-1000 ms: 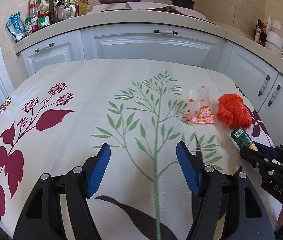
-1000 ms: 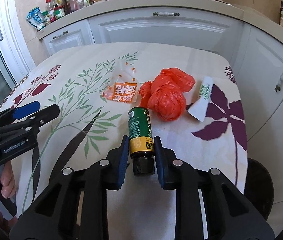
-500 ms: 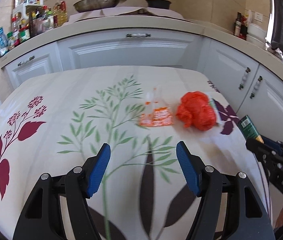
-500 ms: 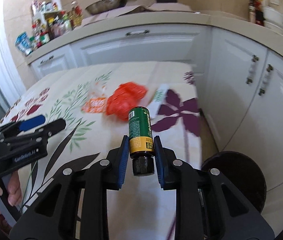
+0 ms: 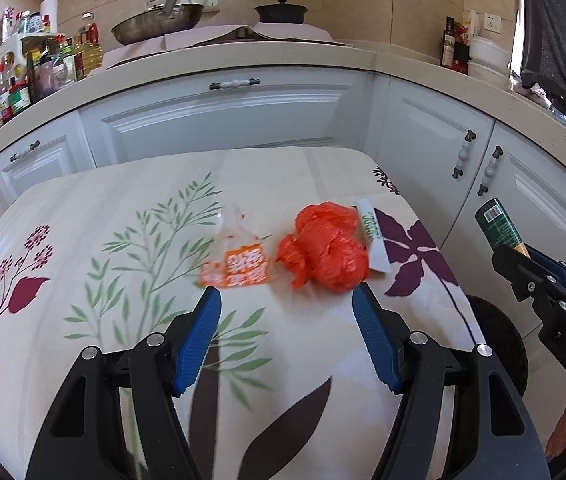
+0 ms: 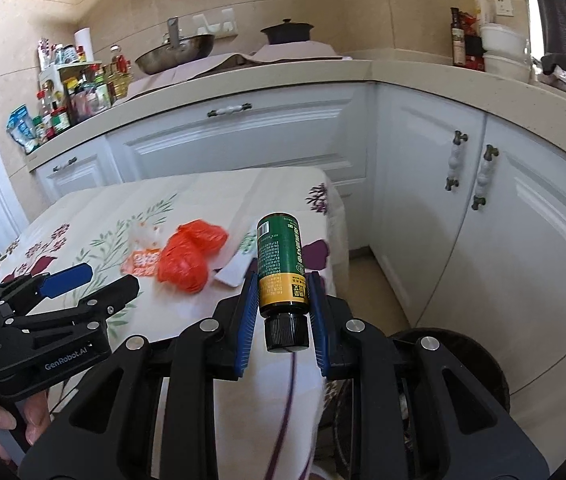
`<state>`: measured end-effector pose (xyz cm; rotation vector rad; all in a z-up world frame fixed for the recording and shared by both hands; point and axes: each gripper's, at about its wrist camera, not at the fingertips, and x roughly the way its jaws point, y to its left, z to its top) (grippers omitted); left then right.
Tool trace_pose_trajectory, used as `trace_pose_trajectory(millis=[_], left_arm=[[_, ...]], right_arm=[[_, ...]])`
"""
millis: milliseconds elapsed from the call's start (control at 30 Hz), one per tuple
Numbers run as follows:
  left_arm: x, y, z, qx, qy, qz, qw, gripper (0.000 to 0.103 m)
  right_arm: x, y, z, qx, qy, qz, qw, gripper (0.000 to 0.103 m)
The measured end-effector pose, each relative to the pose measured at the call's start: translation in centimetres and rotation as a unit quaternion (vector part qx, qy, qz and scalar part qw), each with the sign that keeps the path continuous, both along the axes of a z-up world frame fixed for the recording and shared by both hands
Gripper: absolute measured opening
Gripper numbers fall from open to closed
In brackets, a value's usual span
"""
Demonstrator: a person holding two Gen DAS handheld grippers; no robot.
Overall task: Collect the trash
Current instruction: 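Grasp the orange plastic bag with the left gripper while the right gripper holds the green bottle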
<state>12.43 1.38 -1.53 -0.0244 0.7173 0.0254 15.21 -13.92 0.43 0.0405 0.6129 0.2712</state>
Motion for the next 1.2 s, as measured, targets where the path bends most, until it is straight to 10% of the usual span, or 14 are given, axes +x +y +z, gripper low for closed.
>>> trace_pose_trajectory(millis=[567,833,1200], left_arm=[[4.5,-2.3,-1.4,0.002,0.023,0.001,0.9997,0.068],[4.3,-2.7,-1.6,0.01,0.023,-0.007,0.9997,0.036],[3.5,-2.6,-0.6,0.011,-0.001,-0.012,0.9999,0.033]], right_arm=[[1.9,-1.4,-1.4,0.019,0.011,-0.006,1.0,0.024],[2.0,-1.5,-1.8,0.02,0.016,-0.005,1.0,0.024],[1.8,-1.5,-1.4,0.018,0.011,-0.005,1.0,0.024]])
